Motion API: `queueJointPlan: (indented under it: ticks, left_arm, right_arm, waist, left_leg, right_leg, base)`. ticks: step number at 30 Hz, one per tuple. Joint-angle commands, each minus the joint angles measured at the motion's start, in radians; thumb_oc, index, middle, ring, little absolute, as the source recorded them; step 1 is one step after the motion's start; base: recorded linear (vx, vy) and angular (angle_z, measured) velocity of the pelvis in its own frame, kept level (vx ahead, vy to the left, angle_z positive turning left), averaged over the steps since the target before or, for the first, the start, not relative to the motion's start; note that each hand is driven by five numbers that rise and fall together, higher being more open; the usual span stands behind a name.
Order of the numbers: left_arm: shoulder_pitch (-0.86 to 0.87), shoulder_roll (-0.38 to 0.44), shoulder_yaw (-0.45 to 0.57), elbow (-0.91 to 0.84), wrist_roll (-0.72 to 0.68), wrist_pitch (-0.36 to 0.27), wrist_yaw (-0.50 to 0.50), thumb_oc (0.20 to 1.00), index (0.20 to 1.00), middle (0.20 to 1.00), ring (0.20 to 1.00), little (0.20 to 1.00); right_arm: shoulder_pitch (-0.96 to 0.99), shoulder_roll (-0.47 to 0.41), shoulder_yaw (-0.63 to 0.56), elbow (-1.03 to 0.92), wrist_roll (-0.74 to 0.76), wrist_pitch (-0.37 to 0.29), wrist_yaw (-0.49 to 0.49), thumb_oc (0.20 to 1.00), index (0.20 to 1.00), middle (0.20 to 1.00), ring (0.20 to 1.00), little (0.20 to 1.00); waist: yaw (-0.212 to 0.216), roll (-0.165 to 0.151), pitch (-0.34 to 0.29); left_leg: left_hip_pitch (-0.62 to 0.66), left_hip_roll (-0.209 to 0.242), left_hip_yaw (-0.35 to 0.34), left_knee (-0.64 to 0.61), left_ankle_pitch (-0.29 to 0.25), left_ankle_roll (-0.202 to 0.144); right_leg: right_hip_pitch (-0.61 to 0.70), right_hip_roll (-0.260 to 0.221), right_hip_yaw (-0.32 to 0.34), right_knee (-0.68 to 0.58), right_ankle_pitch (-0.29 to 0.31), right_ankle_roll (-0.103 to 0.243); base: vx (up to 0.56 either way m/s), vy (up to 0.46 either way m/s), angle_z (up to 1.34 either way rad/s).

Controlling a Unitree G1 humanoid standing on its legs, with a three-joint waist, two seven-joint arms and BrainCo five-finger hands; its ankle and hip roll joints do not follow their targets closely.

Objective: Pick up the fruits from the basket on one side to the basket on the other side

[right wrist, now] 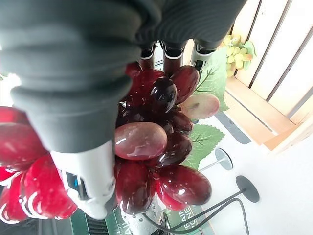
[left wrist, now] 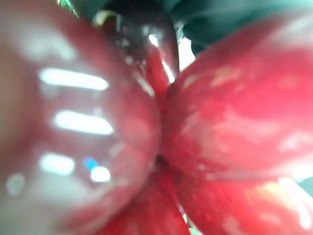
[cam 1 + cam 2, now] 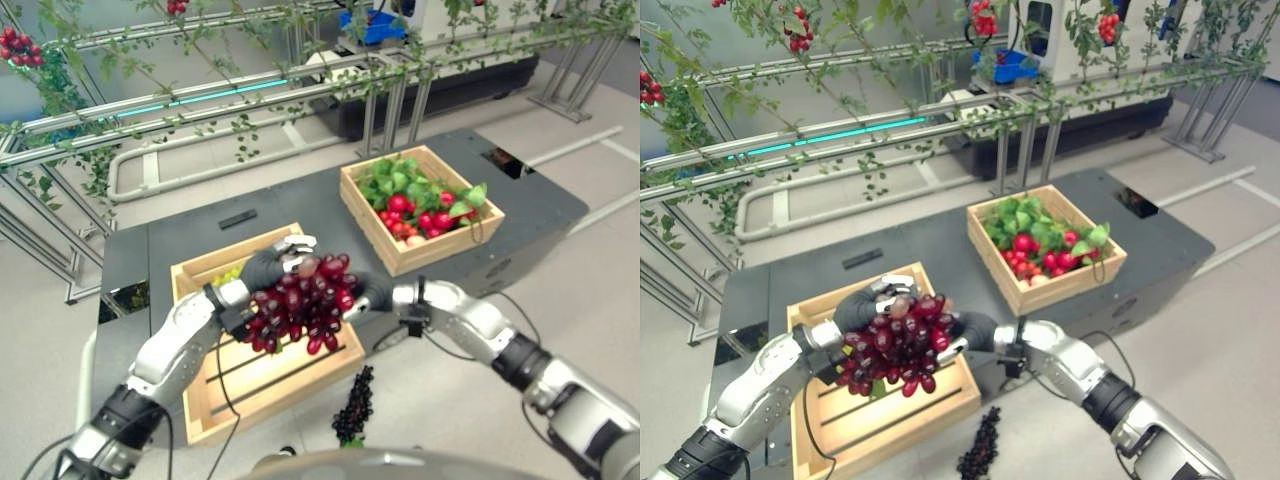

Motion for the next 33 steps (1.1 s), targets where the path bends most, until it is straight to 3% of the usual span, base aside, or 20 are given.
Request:
queueJointPlan:
  ticks: [1, 9, 10, 12, 13, 33]
  left_arm:
    - [-0.072, -0.027, 0.026, -0.051, -0.006, -0.091, -0.011, 0.200, 0.200, 0.200, 0.200, 0.200]
    - [-0.068, -0.045, 0.030, -0.052, -0.002, -0.097, -0.002, 0.200, 0.200, 0.200, 0.200, 0.200]
    - [-0.067, -0.047, 0.028, -0.052, -0.003, -0.096, -0.003, 0.200, 0.200, 0.200, 0.200, 0.200]
    - [-0.068, -0.048, 0.028, -0.053, -0.004, -0.096, -0.003, 0.200, 0.200, 0.200, 0.200, 0.200]
    - [-0.071, -0.049, 0.028, -0.051, -0.003, -0.098, -0.001, 0.200, 0.200, 0.200, 0.200, 0.200]
    - [-0.062, -0.052, 0.029, -0.044, -0.008, -0.096, -0.005, 0.200, 0.200, 0.200, 0.200, 0.200]
  right_arm:
    - [-0.066, 0.064, 0.006, -0.065, 0.073, -0.035, 0.022, 1.000, 1.000, 1.000, 1.000, 1.000]
    - [-0.060, 0.095, 0.009, -0.061, 0.085, -0.036, 0.017, 1.000, 1.000, 1.000, 1.000, 1.000]
    - [-0.060, 0.097, 0.012, -0.064, 0.088, -0.033, 0.021, 0.834, 0.834, 0.834, 0.834, 0.834]
    - [-0.060, 0.098, 0.012, -0.067, 0.091, -0.032, 0.020, 0.282, 0.282, 0.282, 0.282, 0.282]
    - [-0.057, 0.102, 0.008, -0.062, 0.099, -0.031, 0.016, 0.200, 0.200, 0.200, 0.200, 0.200]
    - [-0.037, 0.102, 0.010, -0.055, 0.102, -0.030, 0.019, 0.200, 0.200, 0.200, 0.200, 0.200]
  waist:
    - [0.032, -0.027, -0.008]
    - [0.034, -0.029, -0.008]
    - [0.033, -0.029, -0.009]
    - [0.033, -0.028, -0.009]
    - [0.032, -0.028, -0.009]
    - [0.031, -0.029, -0.008]
  left_leg:
    - [-0.021, -0.014, -0.013, 0.005, -0.012, -0.011]
    - [-0.019, -0.013, -0.012, 0.005, -0.014, -0.010]
    - [-0.019, -0.013, -0.012, 0.005, -0.014, -0.010]
    - [-0.019, -0.012, -0.012, 0.005, -0.014, -0.011]
    - [-0.018, -0.013, -0.013, 0.005, -0.014, -0.010]
    - [-0.019, -0.013, -0.011, 0.005, -0.012, -0.010]
  right_leg:
    - [0.027, -0.024, -0.041, 0.051, -0.031, 0.072]
    - [0.027, -0.021, -0.037, 0.050, -0.034, 0.070]
    - [0.027, -0.020, -0.037, 0.049, -0.034, 0.070]
    - [0.026, -0.020, -0.037, 0.050, -0.035, 0.069]
    - [0.026, -0.019, -0.036, 0.050, -0.034, 0.069]
    - [0.028, -0.020, -0.037, 0.049, -0.032, 0.069]
  base:
    - [0.00, 0.000, 0.00]
    - [0.00, 0.000, 0.00]
    - [0.00, 0.000, 0.00]
    - [0.00, 0.000, 0.00]
    - [0.00, 0.000, 0.00]
    - [0.00, 0.000, 0.00]
